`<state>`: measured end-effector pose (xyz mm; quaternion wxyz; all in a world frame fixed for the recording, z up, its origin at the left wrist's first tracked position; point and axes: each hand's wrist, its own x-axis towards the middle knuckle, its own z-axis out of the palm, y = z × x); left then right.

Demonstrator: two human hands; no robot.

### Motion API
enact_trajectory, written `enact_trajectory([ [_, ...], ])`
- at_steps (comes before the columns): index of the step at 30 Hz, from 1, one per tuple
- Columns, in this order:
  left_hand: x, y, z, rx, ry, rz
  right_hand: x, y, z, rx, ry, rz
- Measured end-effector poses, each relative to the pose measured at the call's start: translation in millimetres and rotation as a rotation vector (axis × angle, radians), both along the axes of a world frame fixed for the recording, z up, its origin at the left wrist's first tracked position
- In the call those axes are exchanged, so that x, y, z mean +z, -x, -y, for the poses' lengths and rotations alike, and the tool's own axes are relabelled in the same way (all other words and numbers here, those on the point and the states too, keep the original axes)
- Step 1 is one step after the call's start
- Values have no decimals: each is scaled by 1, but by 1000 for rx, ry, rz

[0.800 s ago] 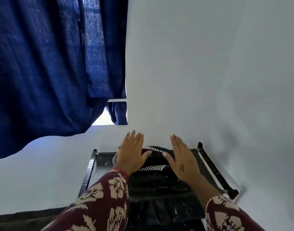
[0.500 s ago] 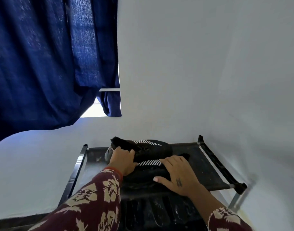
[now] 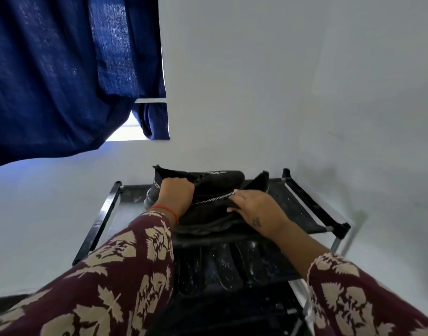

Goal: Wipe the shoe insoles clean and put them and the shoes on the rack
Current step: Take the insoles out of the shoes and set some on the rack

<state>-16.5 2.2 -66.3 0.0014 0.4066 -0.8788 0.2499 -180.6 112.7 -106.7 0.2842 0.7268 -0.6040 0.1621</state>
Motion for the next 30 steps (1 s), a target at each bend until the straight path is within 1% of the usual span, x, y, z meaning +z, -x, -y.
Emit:
enact_trajectory([
  [3, -1, -6, -21, 23, 24, -38, 0, 6, -26, 3, 94, -23],
  [7, 7, -15, -61, 14, 36, -87, -2, 14, -74, -60, 124, 33],
  [9, 12, -18, -84, -4, 29, -93, -2, 16, -103, -115, 139, 69],
  [13, 20, -17, -134, -56, -19, -103, -3, 15, -168, -246, 179, 63],
  [15, 21, -14, -159, -78, -33, -103, -9, 16, -198, -301, 161, 85],
  [19, 8, -7, -202, -135, -64, -89, -37, 21, -253, -460, 65, 216],
  [22, -11, -1, -228, -193, -100, -96, -61, 20, -286, -611, -2, 232],
  [27, -60, 12, -265, -248, -173, -35, -115, 21, -321, -787, -139, 389],
  [30, -103, 20, -281, -237, -261, -3, -153, 22, -328, -836, -245, 568],
])
